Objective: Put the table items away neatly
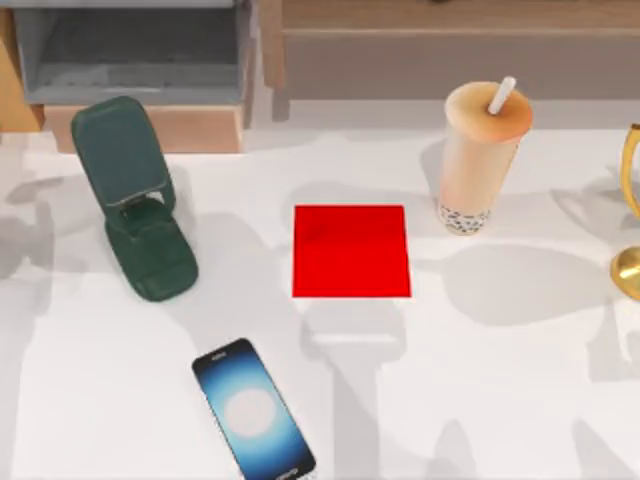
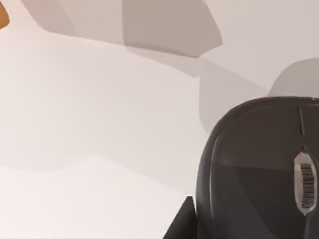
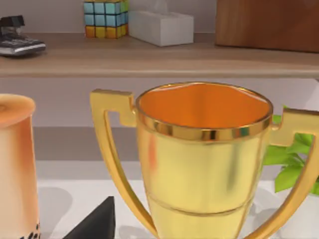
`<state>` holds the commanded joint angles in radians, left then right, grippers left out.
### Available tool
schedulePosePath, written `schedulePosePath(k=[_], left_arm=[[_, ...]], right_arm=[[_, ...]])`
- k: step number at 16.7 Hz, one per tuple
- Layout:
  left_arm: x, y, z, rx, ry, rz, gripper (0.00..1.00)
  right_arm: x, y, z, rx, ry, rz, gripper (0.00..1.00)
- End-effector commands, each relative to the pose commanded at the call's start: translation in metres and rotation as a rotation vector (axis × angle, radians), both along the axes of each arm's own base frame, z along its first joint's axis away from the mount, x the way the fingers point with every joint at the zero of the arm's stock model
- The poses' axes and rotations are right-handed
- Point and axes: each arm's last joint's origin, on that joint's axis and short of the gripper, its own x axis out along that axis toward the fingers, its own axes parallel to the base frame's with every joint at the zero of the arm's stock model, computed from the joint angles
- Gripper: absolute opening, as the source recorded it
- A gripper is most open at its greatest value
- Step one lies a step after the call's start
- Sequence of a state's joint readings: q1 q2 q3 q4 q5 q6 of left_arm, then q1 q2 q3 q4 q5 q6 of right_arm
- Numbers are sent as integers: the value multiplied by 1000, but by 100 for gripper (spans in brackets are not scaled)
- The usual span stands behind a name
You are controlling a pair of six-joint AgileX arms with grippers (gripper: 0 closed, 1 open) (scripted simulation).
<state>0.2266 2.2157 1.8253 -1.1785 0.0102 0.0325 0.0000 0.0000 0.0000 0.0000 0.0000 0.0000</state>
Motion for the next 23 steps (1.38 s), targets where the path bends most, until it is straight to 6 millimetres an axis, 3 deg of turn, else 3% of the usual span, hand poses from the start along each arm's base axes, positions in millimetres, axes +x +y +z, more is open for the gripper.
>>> schedulePosePath(k=[4, 10, 12, 15, 19, 21, 23], left_arm=[[-6, 8, 36, 5, 0, 29, 0], [-6, 7, 38, 5, 1, 26, 0], [-2, -6, 52, 7, -39, -17, 0], [7, -52, 96, 7, -168, -126, 0], [9, -147, 151, -34, -341, -250, 0], [8, -198, 157, -70, -365, -284, 0], [9, -250, 139, -94, -320, -297, 0]], right_arm=[[0, 0, 0, 0, 0, 0, 100], [0, 0, 0, 0, 0, 0, 100], [0, 0, 0, 0, 0, 0, 100], [0, 0, 0, 0, 0, 0, 100], [0, 0, 0, 0, 0, 0, 100], [0, 0, 0, 0, 0, 0, 100], [0, 0, 0, 0, 0, 0, 100]])
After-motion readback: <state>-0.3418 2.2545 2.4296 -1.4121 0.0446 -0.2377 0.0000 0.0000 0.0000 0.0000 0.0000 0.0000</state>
